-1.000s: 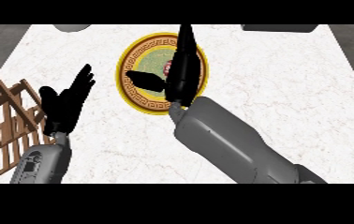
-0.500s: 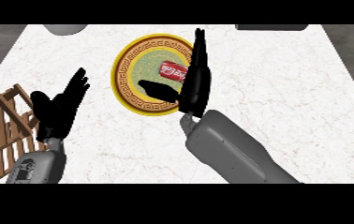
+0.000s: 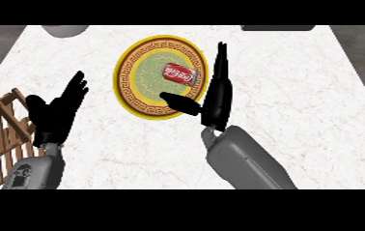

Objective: Pick the can from the tray and place it in the plate

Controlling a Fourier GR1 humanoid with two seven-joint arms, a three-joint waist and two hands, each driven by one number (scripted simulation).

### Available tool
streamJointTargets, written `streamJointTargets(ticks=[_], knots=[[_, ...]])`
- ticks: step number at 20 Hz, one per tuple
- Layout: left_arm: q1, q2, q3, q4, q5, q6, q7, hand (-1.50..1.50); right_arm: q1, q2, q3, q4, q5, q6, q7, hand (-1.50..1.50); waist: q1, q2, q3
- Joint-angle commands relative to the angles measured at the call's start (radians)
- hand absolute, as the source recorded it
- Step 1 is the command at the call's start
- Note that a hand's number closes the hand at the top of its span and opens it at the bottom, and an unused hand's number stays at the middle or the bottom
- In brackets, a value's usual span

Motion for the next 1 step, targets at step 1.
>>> streamJointTargets(ticks=[1], knots=[[0.039,-0.022,-0.018,-0.05,-0.023,0.019,0.017,0.0,0.066,0.018,0.001,-0.018,0.062,0.027,0.008,-1.5,0.003,-0.001,0.0]])
